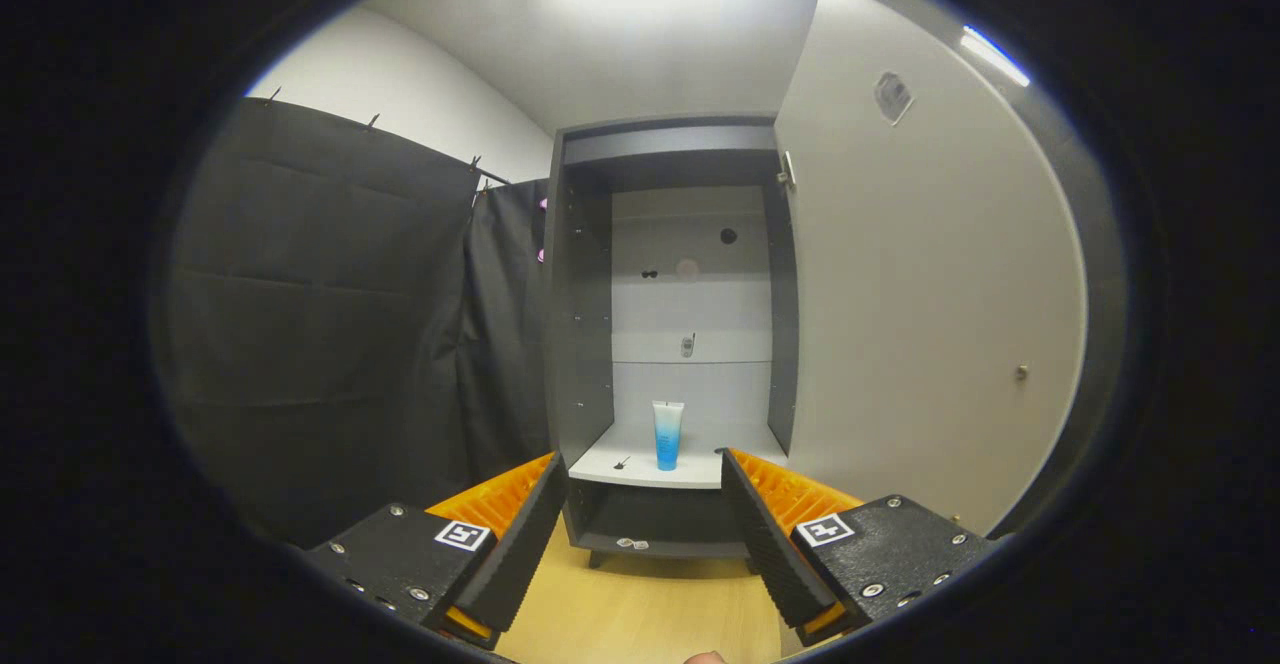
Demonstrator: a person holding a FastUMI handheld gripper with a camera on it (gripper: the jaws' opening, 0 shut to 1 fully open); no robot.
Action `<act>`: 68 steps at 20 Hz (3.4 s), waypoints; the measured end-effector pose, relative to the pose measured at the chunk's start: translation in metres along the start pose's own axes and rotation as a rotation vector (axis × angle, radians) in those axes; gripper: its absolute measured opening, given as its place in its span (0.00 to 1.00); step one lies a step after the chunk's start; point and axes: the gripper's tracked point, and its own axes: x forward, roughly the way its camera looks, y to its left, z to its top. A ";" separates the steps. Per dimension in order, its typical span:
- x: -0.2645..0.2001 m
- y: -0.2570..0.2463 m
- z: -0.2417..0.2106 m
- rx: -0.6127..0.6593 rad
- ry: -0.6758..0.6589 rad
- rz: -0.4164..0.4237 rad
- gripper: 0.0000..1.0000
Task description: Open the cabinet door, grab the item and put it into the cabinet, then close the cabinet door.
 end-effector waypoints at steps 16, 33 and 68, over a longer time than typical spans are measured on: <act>-0.134 -0.150 0.002 0.020 0.011 -0.287 0.95; -0.075 -0.278 -0.020 0.001 0.064 -0.624 0.92; 0.019 -0.079 -0.027 0.023 0.071 -0.263 0.90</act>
